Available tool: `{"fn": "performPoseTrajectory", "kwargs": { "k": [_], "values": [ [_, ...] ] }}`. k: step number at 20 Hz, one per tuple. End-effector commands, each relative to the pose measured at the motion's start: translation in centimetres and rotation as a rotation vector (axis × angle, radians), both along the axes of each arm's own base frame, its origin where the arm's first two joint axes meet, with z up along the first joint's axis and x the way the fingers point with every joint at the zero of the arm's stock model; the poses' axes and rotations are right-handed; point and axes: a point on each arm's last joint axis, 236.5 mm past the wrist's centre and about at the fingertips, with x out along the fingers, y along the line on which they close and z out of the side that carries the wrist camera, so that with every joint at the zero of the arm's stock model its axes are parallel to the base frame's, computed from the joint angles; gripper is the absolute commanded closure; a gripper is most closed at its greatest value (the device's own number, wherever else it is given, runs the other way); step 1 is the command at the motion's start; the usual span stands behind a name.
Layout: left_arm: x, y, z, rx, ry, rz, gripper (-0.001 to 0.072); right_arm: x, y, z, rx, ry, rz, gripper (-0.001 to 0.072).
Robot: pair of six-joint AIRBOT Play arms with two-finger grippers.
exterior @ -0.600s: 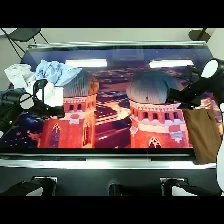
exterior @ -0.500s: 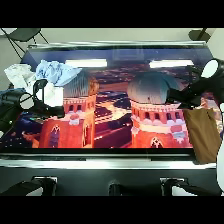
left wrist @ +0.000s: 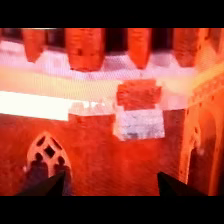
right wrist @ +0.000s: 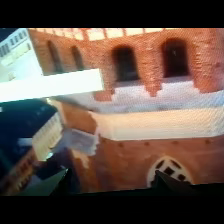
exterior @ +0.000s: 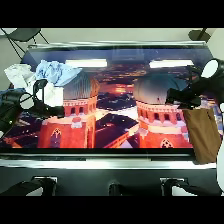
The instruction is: Fold the shirts.
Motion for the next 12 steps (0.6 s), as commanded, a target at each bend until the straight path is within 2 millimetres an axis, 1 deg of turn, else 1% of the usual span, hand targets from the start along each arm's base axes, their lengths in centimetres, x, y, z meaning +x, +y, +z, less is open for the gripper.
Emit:
{"fn": "performPoseTrajectory", "kwargs": {
  "k": [1,3,8,12],
  "values": [
    [0.0,0.0,0.0,0.000,-0.001,0.000,0.0028,0.0,0.0,0.0,0.000,0.000,0.000,0.0087],
    [0.3,-0.1,0.1,-0.008,-0.016,0.017,0.0028,1.1,0.0,0.2,0.001,-0.045,-0.006,0.0087],
    [6.0,-1.1,2.6,-0.061,-0.273,0.026,0.0027,4.5,-0.3,1.1,-0.006,-0.196,-0.027,0.0087],
    [9.5,-1.8,5.3,-0.098,-0.463,0.020,0.0028,7.4,-0.6,2.3,-0.014,-0.327,-0.046,0.0086]
  ]
}}
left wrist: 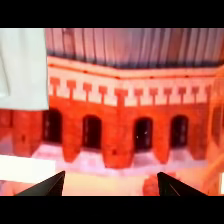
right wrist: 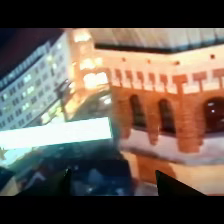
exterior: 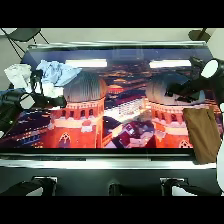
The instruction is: Fold the shirts.
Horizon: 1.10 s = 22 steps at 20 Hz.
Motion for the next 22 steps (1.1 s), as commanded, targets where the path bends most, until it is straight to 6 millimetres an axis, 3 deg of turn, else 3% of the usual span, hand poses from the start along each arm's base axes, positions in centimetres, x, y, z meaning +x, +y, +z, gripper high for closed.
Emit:
{"fn": "performPoseTrajectory", "kwargs": {
  "k": [1,3,5,7,9,11,13,16,19,22],
  "values": [
    [3.9,-0.7,3.1,-0.038,-0.209,-0.001,0.0028,2.8,-0.3,1.2,-0.007,-0.128,-0.018,0.0086],
    [5.7,0.7,4.4,-0.074,-0.286,0.064,0.0028,3.2,-0.4,1.4,-0.009,-0.146,-0.020,0.0087],
    [7.7,5.5,3.8,-0.156,-0.249,0.260,0.0027,3.1,-0.3,1.4,-0.008,-0.143,-0.020,0.0087],
    [8.9,11.0,1.7,-0.288,-0.128,0.452,0.0027,2.9,-0.3,1.1,-0.006,-0.130,-0.018,0.0087],
    [8.6,15.5,-1.5,-0.466,0.030,0.634,0.0027,2.6,-0.3,0.9,-0.006,-0.113,-0.016,0.0087],
    [8.0,18.3,-4.4,-0.666,0.130,0.762,0.0027,2.3,-0.2,0.8,-0.004,-0.099,-0.013,0.0087],
    [8.0,20.4,-6.3,-0.693,0.136,0.791,0.0028,2.0,-0.1,0.6,-0.002,-0.086,-0.011,0.0088],
    [10.4,21.3,-8.5,-0.676,0.067,0.817,0.0027,1.9,0.0,0.6,0.005,-0.083,-0.011,0.0088],
    [12.9,20.0,-11.4,-0.715,0.037,0.842,0.0027,1.9,0.1,0.6,0.007,-0.082,-0.010,0.0087],
    [14.2,19.2,-13.9,-0.741,0.028,0.846,0.0028,1.2,0.3,0.3,0.018,-0.050,-0.005,0.0087]
  ]
}}
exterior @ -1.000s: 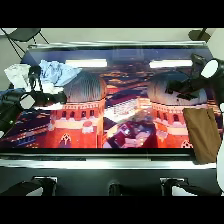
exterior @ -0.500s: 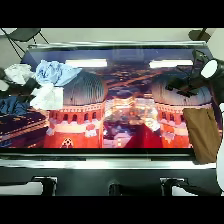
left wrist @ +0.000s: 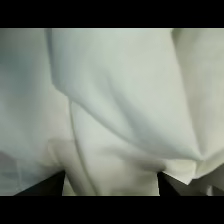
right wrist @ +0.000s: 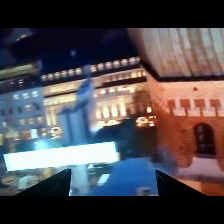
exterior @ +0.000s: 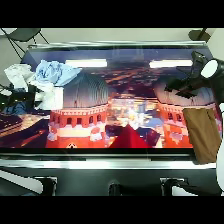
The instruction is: Fold the shirts.
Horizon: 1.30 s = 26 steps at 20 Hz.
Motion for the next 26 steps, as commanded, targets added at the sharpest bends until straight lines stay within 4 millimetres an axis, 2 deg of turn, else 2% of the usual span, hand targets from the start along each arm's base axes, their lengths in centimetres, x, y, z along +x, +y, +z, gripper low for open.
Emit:
{"fn": "performPoseTrajectory", "kwargs": {
  "k": [1,2,3,4,5,7,9,11,13,14,16,18,19,21,22,23,24,26],
  "values": [
    [2.0,-0.2,-2.3,-0.007,-0.046,0.030,0.0031,-0.9,0.5,-0.4,0.017,0.042,0.009,0.0087],
    [2.1,-0.1,-2.2,-0.003,-0.051,0.035,0.0128,-1.2,0.6,-0.5,0.021,0.053,0.012,0.0087],
    [2.1,0.0,-1.9,-0.002,-0.055,0.034,0.0424,-1.4,0.6,-0.6,0.023,0.062,0.013,0.0087],
    [2.3,-0.2,-1.1,0.016,-0.076,0.004,0.0647,-1.5,0.6,-0.6,0.021,0.068,0.015,0.0087],
    [2.6,-0.5,0.4,0.050,-0.115,-0.041,0.0682,-1.5,0.6,-0.6,0.021,0.068,0.015,0.0087],
    [3.3,-1.2,5.3,0.142,-0.218,-0.114,0.0684,-1.3,0.6,-0.5,0.008,0.056,0.039,0.0088],
    [3.2,-3.6,12.8,0.281,-0.358,-0.244,0.0684,-1.6,0.5,-0.4,-0.011,0.056,0.078,0.0088],
    [1.1,-9.0,20.9,0.398,-0.495,-0.438,0.0684,-2.1,0.6,-0.1,-0.011,0.063,0.083,0.0088],
    [-2.8,-16.3,27.5,0.459,-0.624,-0.634,0.0684,-3.1,0.7,0.7,-0.011,0.071,0.089,0.0089],
    [-5.1,-20.1,30.0,0.476,-0.677,-0.727,0.0684,-3.7,0.8,1.3,-0.011,0.074,0.092,0.0089],
    [-9.6,-26.8,32.8,0.480,-0.746,-0.895,0.0684,-5.6,1.0,2.6,-0.013,0.093,0.103,0.0089],
    [-13.4,-32.9,34.4,0.434,-0.814,-1.025,0.0684,-7.4,1.1,4.1,-0.016,0.095,0.112,0.0089],
    [-15.0,-35.9,34.5,0.407,-0.839,-1.090,0.0684,-8.3,1.2,4.9,-0.017,0.091,0.116,0.0089],
    [-17.7,-41.2,33.0,0.325,-0.829,-1.209,0.0684,-9.8,1.1,6.4,-0.029,0.078,0.118,0.0089],
    [-18.8,-43.6,31.7,0.292,-0.811,-1.270,0.0684,-10.5,0.9,7.1,-0.042,0.068,0.115,0.0089],
    [-19.9,-46.1,29.6,0.263,-0.777,-1.337,0.0684,-11.0,0.6,7.7,-0.055,0.056,0.111,0.0089],
    [-20.8,-48.3,27.2,0.240,-0.736,-1.394,0.0684,-11.4,0.3,8.2,-0.070,0.043,0.104,0.0089],
    [-22.7,-52.2,20.9,0.186,-0.610,-1.495,0.0684,-12.0,-0.4,9.0,-0.103,0.027,0.089,0.0089]
  ]
}}
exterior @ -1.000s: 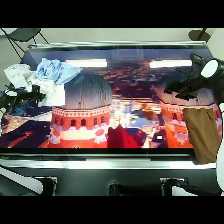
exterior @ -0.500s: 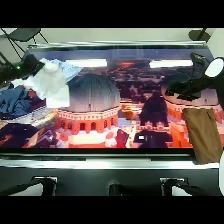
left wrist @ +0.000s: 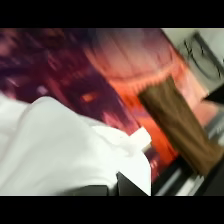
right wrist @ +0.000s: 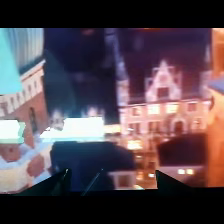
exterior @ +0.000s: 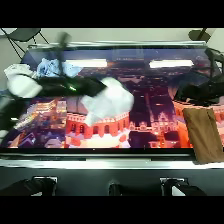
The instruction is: Fold the shirts.
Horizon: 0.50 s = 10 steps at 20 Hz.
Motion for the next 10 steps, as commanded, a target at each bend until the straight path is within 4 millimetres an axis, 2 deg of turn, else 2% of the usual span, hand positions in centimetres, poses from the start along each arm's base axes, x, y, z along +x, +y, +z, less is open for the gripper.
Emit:
{"fn": "performPoseTrajectory", "kwargs": {
  "k": [1,3,4,5,6,7,8,9,10],
  "values": [
    [-5.1,-7.4,-9.1,0.098,0.178,-0.163,0.0684,-1.8,-1.0,1.4,-0.045,-0.017,-0.016,0.0089],
    [-8.3,-11.0,-14.7,0.144,0.316,-0.230,0.0683,-1.8,-0.9,1.5,-0.044,-0.018,-0.015,0.0089],
    [-10.3,-12.8,-16.5,0.145,0.379,-0.267,0.0683,-1.6,-1.0,1.5,-0.045,-0.026,-0.017,0.0089],
    [-12.7,-14.5,-17.9,0.133,0.448,-0.305,0.0583,-1.3,-1.0,1.7,-0.047,-0.041,-0.019,0.0089],
    [-14.7,-15.7,-18.5,0.122,0.502,-0.340,0.0133,-0.9,-1.1,1.8,-0.050,-0.055,-0.021,0.0089],
    [-15.6,-15.9,-18.4,0.127,0.523,-0.369,-0.0013,-0.7,-1.1,1.8,-0.050,-0.064,-0.022,0.0089],
    [-15.4,-15.4,-17.9,0.142,0.510,-0.392,-0.0013,-0.6,-1.2,1.7,-0.050,-0.063,-0.023,0.0089],
    [-14.0,-14.0,-17.1,0.170,0.483,-0.397,-0.0013,-0.6,-1.1,1.6,-0.050,-0.056,-0.023,0.0089],
    [-11.6,-11.9,-16.2,0.203,0.449,-0.378,-0.0013,-0.6,-1.0,1.3,-0.045,-0.048,-0.020,0.0089]
  ]
}}
